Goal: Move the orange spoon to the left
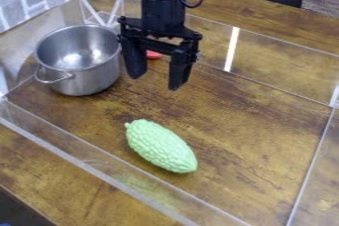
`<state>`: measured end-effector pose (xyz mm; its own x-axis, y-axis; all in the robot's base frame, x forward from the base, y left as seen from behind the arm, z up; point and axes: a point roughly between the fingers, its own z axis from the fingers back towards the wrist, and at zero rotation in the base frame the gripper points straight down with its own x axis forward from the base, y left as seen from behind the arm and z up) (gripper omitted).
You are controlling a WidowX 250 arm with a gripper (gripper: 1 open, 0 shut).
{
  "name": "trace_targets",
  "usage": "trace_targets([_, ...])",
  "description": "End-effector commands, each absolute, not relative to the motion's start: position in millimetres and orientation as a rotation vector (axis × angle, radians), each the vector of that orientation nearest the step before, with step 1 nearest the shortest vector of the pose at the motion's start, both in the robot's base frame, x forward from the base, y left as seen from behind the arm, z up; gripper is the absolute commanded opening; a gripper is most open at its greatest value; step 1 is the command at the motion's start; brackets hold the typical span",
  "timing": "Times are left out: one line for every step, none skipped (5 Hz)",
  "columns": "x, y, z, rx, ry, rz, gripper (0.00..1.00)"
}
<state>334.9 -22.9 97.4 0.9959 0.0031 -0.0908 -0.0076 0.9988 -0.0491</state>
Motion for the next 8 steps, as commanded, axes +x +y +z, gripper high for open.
trace_targets([338.5,-22.3,104.4,-0.055,0.051,0.033,1.0])
trace_targets([336.2,-20.8,97.5,-0.059,0.062,0.065,1.0])
trace_targets([339.1,-24.2,104.3,-0.063,0.063,0.049,1.0])
trace_targets([340.4,-27.2,109.3,-0.066,0.072,0.033,1.0])
trace_targets([338.0,-31.9,103.2,-0.07,0.085,0.058,1.0])
trace_targets([336.2,-36.7,98.0,-0.074,0.094,0.081,1.0])
trace_targets([341.4,-41.7,97.0,-0.077,0.096,0.058,1.0])
trace_targets([358.4,-48.7,103.7,-0.085,0.059,0.042,1.0])
